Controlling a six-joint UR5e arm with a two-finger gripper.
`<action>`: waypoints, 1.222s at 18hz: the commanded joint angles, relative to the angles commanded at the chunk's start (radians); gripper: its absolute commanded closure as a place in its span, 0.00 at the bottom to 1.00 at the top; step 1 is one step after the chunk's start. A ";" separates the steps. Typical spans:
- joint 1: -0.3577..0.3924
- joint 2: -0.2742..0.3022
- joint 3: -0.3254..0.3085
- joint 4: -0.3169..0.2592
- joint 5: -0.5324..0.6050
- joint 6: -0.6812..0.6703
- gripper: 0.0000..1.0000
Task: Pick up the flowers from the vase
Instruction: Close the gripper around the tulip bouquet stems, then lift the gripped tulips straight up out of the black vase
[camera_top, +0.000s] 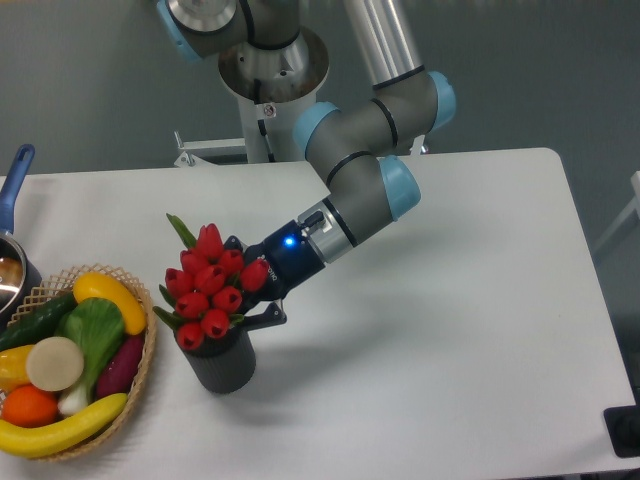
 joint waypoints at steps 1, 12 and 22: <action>0.000 0.002 0.008 0.000 0.000 -0.011 0.59; -0.002 0.071 0.049 0.000 0.000 -0.150 0.58; 0.003 0.153 0.090 0.000 0.005 -0.313 0.58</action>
